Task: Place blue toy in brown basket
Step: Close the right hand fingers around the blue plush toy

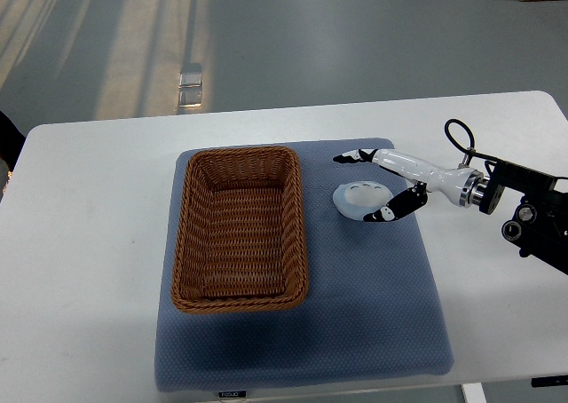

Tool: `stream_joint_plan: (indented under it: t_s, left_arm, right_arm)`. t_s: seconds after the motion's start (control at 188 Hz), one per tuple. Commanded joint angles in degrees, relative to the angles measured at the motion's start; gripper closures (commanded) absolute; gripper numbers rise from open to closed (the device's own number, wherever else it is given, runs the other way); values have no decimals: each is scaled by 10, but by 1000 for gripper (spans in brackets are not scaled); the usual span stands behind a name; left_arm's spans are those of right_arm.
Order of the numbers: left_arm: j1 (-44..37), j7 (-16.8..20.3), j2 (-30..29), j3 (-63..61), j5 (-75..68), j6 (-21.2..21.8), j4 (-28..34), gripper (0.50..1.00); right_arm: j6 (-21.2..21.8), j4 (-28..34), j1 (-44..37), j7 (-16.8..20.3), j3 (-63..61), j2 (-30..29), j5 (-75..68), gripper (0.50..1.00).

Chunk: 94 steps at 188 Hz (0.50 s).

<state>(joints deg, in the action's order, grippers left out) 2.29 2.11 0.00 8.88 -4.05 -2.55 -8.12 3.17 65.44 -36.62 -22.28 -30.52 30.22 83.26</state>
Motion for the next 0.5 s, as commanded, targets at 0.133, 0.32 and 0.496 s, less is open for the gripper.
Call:
stream_joint_plan:
  t_s: [0.133,0.32,0.496]
  left_arm:
    - [0,0,0,0,0,0,-1,500]
    - [0,0,0,0,0,0,-1,500]
    - [0,0,0,0,0,0,-1,500]
  right_arm:
    - [-26,-24,-2,1,13,-1,5,593]
    - [-42,-40,-2,2,22,-16,21,595]
    - [-57,-42,-2,2,37,-24,21,601]
